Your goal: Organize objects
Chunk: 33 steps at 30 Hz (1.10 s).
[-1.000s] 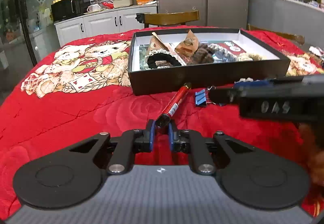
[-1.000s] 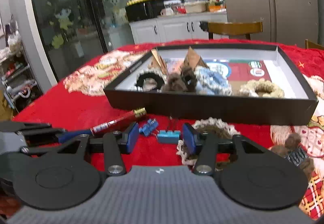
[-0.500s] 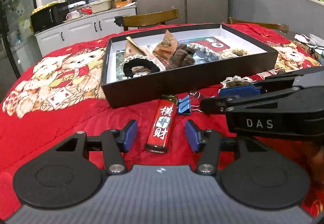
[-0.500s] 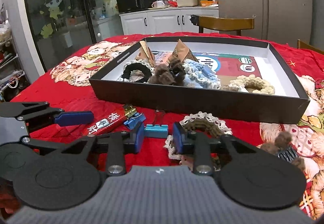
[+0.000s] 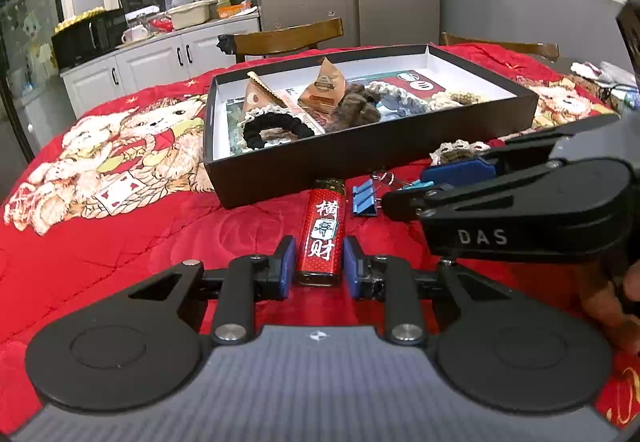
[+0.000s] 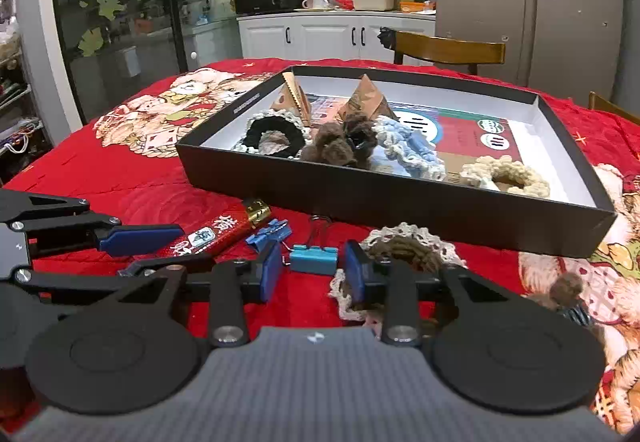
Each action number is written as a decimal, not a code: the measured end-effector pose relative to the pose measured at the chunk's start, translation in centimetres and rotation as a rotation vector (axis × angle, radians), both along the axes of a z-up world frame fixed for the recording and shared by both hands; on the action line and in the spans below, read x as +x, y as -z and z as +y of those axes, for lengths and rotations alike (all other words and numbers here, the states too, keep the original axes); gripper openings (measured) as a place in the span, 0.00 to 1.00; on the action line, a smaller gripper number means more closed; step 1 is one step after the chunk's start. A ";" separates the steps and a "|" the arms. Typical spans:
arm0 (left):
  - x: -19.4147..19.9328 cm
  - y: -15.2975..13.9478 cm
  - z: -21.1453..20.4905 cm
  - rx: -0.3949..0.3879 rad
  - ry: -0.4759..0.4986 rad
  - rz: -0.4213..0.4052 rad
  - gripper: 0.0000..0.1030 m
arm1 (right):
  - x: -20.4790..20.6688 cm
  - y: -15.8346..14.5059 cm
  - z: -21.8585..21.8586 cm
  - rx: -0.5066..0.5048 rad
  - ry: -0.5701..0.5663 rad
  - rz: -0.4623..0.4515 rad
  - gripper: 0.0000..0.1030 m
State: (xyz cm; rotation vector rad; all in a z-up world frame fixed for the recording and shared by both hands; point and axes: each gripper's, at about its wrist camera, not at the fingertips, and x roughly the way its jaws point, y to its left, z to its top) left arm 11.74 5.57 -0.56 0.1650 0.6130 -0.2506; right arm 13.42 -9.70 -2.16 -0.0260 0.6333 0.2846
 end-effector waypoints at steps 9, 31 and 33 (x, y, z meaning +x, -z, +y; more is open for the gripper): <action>0.5 0.0 0.5 -0.034 0.002 0.011 0.30 | -0.2 0.1 0.8 -0.080 -0.003 -0.020 0.40; -0.7 -0.2 0.3 -0.001 -0.150 -0.032 0.27 | -1.0 -0.6 0.1 0.021 0.051 -0.041 0.26; -0.8 -0.3 0.4 -0.002 -0.163 -0.039 0.27 | -1.1 -0.9 0.0 0.025 0.052 -0.050 0.26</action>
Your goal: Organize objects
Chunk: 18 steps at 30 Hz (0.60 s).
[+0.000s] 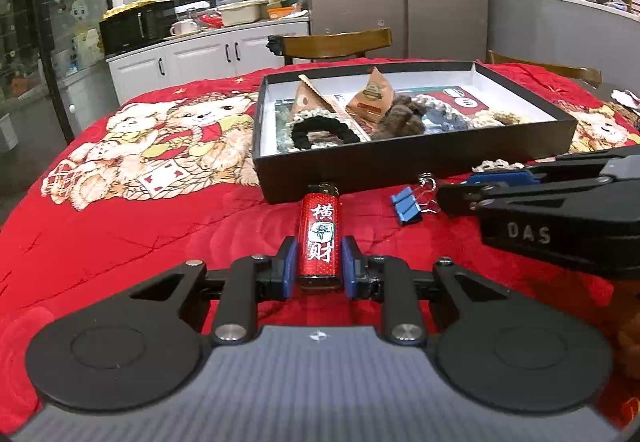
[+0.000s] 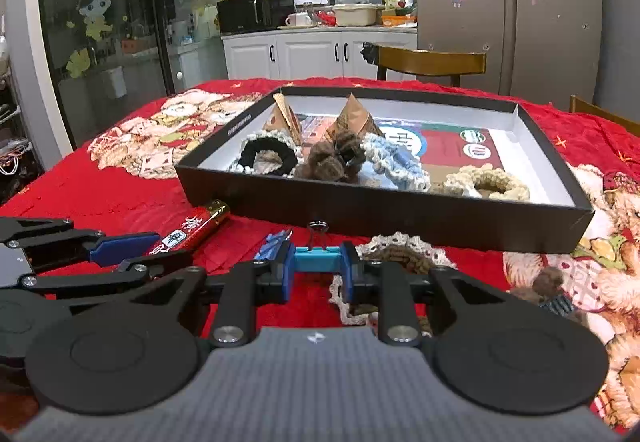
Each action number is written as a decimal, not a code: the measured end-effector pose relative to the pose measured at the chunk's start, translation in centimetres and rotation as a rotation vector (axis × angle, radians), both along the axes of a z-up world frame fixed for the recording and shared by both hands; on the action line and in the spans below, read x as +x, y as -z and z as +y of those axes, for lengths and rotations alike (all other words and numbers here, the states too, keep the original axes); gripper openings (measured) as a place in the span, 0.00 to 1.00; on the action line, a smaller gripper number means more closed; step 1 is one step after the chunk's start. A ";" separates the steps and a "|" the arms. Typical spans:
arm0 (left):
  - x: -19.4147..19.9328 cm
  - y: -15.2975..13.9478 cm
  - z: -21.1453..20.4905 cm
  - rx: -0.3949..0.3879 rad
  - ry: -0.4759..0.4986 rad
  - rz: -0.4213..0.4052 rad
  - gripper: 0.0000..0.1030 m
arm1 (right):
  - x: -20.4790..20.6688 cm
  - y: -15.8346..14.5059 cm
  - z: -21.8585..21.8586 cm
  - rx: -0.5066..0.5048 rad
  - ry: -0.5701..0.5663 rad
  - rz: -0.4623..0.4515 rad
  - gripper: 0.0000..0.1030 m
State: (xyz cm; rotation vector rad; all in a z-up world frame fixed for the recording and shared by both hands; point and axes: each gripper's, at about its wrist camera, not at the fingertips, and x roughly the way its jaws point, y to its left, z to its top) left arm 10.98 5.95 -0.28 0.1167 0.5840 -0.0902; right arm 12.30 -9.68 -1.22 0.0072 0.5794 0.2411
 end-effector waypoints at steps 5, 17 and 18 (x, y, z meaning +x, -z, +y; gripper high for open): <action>-0.1 -0.2 0.4 -0.004 -0.037 -0.005 0.27 | -0.4 -1.1 -0.5 0.032 0.000 -0.033 0.26; -1.4 -2.6 0.8 -0.039 -0.054 -0.093 0.27 | -1.4 -4.3 -1.6 0.117 -0.015 -0.102 0.26; -1.7 -3.1 0.8 -0.047 -0.055 -0.109 0.27 | -1.5 -4.6 -1.7 0.124 -0.012 -0.109 0.26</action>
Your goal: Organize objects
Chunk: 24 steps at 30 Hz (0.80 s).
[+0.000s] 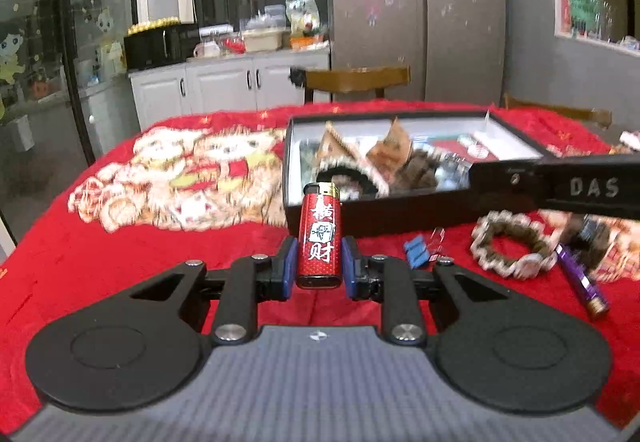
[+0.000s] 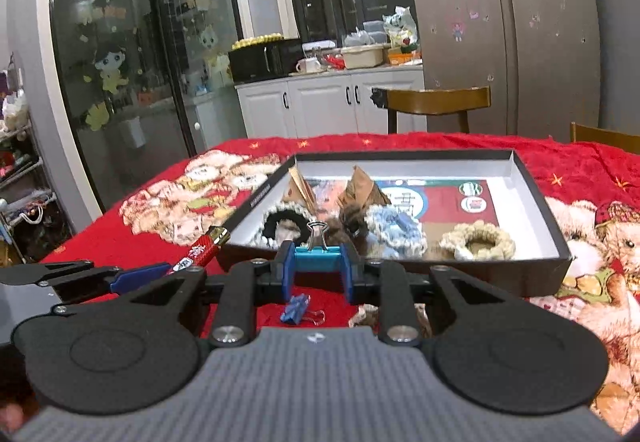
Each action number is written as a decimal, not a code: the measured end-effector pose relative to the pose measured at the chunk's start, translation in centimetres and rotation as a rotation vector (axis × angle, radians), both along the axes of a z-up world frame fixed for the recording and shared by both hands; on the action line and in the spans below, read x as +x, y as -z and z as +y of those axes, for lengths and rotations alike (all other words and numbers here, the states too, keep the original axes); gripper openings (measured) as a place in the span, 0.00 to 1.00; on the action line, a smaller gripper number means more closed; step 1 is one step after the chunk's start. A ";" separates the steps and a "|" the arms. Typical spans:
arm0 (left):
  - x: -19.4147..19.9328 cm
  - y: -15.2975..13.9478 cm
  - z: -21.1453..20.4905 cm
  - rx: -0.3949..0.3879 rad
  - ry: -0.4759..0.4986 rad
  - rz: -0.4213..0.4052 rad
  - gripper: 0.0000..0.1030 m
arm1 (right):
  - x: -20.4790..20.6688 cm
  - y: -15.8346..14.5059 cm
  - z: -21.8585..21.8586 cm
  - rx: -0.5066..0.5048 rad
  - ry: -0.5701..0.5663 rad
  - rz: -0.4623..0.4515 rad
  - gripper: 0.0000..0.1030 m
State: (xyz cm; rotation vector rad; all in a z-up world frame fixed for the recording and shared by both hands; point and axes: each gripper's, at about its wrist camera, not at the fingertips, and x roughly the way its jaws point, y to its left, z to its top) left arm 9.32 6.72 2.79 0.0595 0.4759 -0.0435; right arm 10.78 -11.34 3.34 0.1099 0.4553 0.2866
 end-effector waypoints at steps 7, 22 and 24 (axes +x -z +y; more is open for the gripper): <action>-0.5 -2.1 -0.6 -0.025 -0.017 -0.030 0.27 | -0.7 -2.6 -0.8 0.052 0.000 -0.047 0.26; 1.8 -7.7 -2.7 -0.057 -0.031 -0.080 0.27 | 1.3 -9.0 -4.1 0.127 0.035 -0.133 0.26; 2.6 -8.8 -3.4 -0.068 -0.016 -0.098 0.27 | 2.1 -9.5 -4.9 0.140 0.048 -0.136 0.26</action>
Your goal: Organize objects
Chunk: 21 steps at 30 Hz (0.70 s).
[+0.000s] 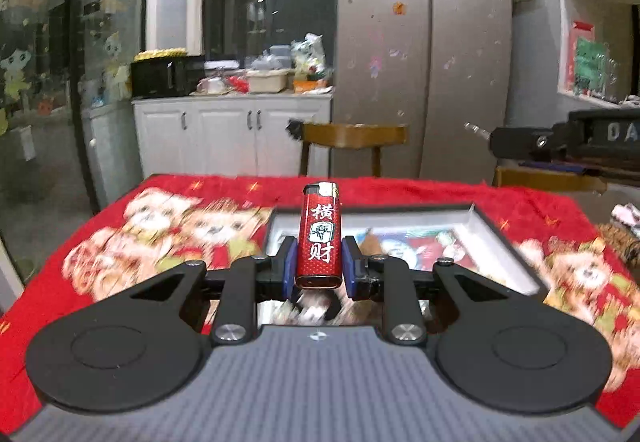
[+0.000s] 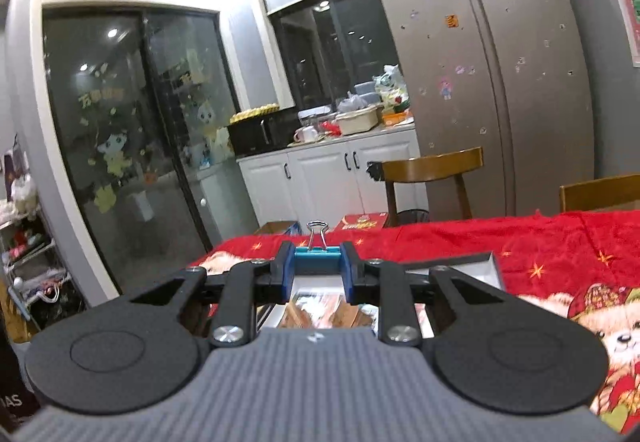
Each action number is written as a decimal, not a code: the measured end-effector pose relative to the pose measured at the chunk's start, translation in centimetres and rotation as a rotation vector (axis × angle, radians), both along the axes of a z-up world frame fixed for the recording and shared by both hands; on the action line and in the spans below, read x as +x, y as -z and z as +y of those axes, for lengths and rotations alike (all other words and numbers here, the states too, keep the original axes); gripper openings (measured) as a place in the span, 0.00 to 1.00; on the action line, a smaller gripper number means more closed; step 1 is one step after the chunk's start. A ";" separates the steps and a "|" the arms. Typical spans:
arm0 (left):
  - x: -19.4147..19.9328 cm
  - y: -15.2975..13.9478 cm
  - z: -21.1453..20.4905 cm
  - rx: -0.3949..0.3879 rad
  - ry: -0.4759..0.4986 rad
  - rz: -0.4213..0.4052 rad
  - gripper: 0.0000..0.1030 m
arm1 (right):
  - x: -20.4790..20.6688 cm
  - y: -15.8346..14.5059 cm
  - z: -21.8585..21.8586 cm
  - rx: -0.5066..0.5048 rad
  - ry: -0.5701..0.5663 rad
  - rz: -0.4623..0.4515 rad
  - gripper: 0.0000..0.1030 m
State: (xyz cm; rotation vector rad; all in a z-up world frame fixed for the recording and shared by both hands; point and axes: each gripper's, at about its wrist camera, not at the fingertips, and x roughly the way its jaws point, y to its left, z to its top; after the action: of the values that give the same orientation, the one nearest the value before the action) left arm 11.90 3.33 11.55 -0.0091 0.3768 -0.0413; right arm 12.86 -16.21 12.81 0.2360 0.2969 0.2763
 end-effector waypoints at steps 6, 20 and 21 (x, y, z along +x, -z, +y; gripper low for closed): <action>3.5 -2.0 -2.5 -0.073 0.045 -0.029 0.27 | 3.3 -0.2 -2.7 0.054 0.044 0.029 0.26; 13.6 4.0 -9.0 -0.115 0.171 0.123 0.27 | 11.2 7.0 -7.2 0.106 0.111 0.217 0.26; 14.0 4.9 -9.5 -0.098 0.180 0.133 0.27 | 11.6 7.6 -7.3 0.108 0.114 0.234 0.26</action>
State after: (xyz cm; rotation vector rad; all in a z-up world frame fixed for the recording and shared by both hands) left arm 25.91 -6.13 6.66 -0.0751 0.5074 -0.2380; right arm 24.49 -23.49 5.23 0.3916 0.4987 0.1516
